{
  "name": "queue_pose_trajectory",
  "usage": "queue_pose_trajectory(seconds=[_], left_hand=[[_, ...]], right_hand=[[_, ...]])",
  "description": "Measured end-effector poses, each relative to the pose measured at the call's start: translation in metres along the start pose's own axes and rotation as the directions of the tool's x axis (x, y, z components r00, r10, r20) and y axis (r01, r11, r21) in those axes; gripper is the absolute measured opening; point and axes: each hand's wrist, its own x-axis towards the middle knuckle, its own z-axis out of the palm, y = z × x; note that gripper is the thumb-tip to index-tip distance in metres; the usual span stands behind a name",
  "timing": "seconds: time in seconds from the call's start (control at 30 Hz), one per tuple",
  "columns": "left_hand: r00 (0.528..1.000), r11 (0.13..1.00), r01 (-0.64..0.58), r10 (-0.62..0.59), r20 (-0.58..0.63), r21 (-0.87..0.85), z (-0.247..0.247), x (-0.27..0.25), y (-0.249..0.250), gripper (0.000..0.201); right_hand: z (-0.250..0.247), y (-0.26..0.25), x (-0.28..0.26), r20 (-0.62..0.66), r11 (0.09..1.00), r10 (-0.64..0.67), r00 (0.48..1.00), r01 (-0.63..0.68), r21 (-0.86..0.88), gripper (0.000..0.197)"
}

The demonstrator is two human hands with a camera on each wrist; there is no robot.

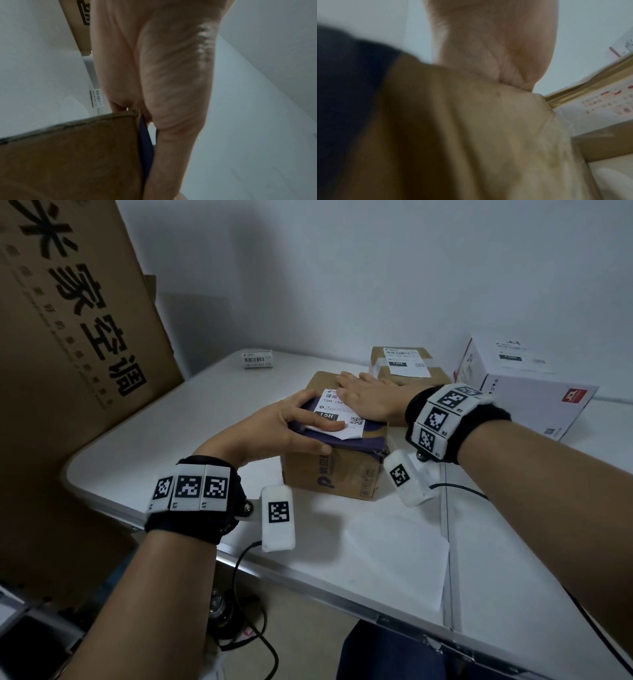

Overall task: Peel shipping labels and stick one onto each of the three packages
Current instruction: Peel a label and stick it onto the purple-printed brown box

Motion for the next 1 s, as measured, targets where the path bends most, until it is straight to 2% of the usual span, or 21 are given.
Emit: queue_pose_trajectory(seconds=[0.57,0.83,1.0], left_hand=[[0.993,0.994,0.111,-0.111,0.035,0.007,-0.007,0.009,0.008,0.044],[0.987,0.99,0.137,-0.134,0.084,-0.036,-0.014,0.016,0.008,0.047],[0.989,0.99,0.143,-0.144,0.034,0.011,-0.019,0.024,0.01,0.055]], right_hand=[[-0.001,0.014,-0.003,-0.007,0.998,0.062,0.998,-0.062,0.028,0.056],[0.004,0.016,-0.007,-0.012,0.982,0.187,0.982,-0.187,-0.015,0.068],[0.006,0.009,-0.013,-0.019,0.941,0.335,0.942,-0.335,-0.046,0.079]])
